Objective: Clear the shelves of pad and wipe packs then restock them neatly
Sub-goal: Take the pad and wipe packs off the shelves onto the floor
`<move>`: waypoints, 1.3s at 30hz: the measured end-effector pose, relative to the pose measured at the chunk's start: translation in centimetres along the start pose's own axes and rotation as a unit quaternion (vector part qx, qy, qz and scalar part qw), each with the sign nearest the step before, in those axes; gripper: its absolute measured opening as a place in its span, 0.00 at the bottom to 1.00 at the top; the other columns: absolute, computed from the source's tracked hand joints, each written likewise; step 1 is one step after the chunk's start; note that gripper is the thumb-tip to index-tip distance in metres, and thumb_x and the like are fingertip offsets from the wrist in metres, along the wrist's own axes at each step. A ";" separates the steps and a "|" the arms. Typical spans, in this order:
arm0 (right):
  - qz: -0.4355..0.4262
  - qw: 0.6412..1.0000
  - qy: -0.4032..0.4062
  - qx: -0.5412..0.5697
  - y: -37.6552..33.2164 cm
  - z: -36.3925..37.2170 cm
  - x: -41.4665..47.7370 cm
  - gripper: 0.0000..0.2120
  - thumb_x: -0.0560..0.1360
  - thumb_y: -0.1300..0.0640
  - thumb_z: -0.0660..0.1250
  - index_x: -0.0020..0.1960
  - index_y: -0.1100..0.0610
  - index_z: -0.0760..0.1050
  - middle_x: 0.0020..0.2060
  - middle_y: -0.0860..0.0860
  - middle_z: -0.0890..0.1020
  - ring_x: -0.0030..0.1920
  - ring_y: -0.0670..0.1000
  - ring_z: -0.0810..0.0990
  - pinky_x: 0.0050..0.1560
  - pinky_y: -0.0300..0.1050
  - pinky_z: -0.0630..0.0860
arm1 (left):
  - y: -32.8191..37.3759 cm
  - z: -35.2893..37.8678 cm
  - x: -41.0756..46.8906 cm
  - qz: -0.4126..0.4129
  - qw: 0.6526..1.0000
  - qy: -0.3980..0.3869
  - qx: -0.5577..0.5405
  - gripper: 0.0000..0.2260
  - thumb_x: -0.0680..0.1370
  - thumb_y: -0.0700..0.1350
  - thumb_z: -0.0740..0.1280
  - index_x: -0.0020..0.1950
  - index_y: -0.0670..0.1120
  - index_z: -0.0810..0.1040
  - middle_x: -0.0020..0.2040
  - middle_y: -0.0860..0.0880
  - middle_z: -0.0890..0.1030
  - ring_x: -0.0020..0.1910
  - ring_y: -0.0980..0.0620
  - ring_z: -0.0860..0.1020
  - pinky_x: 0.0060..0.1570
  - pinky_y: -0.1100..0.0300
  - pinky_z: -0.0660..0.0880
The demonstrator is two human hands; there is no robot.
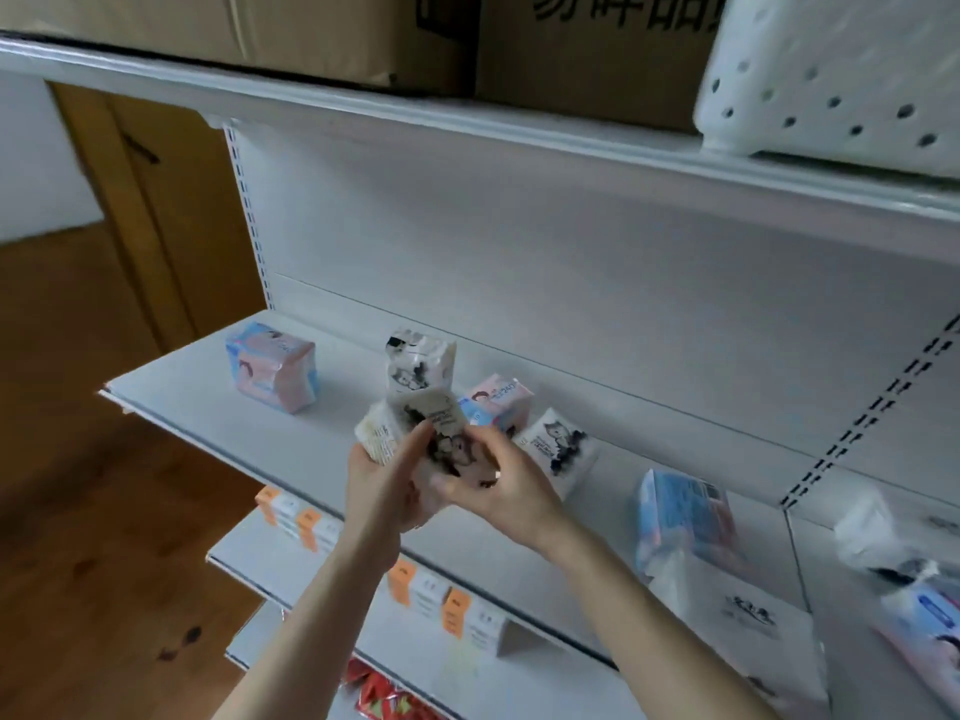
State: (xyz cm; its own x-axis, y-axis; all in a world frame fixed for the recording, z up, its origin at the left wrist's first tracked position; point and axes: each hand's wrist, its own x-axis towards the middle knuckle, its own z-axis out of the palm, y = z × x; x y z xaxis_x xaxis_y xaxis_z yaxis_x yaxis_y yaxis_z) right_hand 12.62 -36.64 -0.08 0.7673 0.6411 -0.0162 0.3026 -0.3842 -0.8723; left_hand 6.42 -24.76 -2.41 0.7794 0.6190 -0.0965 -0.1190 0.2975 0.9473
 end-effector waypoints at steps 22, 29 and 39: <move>0.292 0.935 0.199 -0.029 8.0 -4.7 3.5 0.34 0.64 0.50 0.72 0.66 0.54 0.63 0.61 0.56 0.72 0.54 0.57 0.74 0.46 0.44 0.72 | -2.5 -1.2 2.8 -0.030 0.997 -0.066 -0.013 0.29 0.59 0.56 0.71 0.53 0.40 0.79 0.47 0.40 0.84 0.46 0.42 0.83 0.44 0.49 0.81; 0.095 0.966 0.164 0.176 3.1 -5.6 1.8 0.35 0.58 0.55 0.69 0.65 0.51 0.66 0.50 0.45 0.77 0.45 0.43 0.77 0.34 0.33 0.73 | -1.9 -1.3 0.1 -0.005 1.000 -0.003 -0.007 0.22 0.65 0.51 0.72 0.54 0.41 0.78 0.45 0.43 0.84 0.43 0.47 0.83 0.37 0.55 0.80; -0.005 0.971 -0.173 0.165 1.9 2.1 -4.3 0.38 0.63 0.61 0.73 0.68 0.52 0.62 0.54 0.43 0.74 0.55 0.44 0.75 0.54 0.39 0.76 | -5.3 -7.4 -16.5 0.022 0.955 0.289 -0.066 0.13 0.69 0.46 0.72 0.49 0.41 0.78 0.46 0.40 0.84 0.40 0.47 0.84 0.34 0.55 0.81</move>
State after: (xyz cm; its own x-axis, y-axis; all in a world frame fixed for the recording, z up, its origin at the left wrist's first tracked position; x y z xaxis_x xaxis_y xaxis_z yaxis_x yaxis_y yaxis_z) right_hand 8.73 -38.74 -2.69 0.5127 0.8500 -0.1208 0.0677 -0.1803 -0.9813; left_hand -10.39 -31.19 -8.06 0.3068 0.9197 -0.2452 -0.2501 0.3264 0.9115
